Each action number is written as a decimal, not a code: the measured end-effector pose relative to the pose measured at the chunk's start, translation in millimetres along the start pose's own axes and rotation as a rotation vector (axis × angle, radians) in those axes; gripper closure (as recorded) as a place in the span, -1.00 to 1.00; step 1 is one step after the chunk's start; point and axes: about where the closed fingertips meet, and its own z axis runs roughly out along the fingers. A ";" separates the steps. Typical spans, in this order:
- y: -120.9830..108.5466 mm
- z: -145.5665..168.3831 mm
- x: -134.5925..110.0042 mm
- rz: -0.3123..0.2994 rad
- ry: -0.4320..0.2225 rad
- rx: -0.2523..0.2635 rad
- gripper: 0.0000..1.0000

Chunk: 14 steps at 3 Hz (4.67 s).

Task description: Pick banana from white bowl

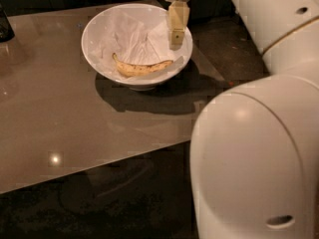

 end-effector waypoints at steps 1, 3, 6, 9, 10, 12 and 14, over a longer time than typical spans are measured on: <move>-9.4 22.9 -9.8 -0.018 0.005 -0.025 -0.74; -24.9 39.3 -19.0 -0.028 -0.005 -0.004 -1.00; 12.7 73.1 -28.6 -0.038 -0.077 -0.128 -0.62; 29.3 96.0 -34.9 -0.047 -0.097 -0.203 -0.32; 31.1 101.8 -34.9 -0.046 -0.099 -0.217 -0.26; 31.3 134.3 -25.7 -0.015 -0.110 -0.274 -0.02; 28.9 139.1 -23.5 -0.009 -0.109 -0.285 0.34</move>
Offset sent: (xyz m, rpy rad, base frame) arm 0.0063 0.0122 -0.0318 -0.0909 0.1613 0.0451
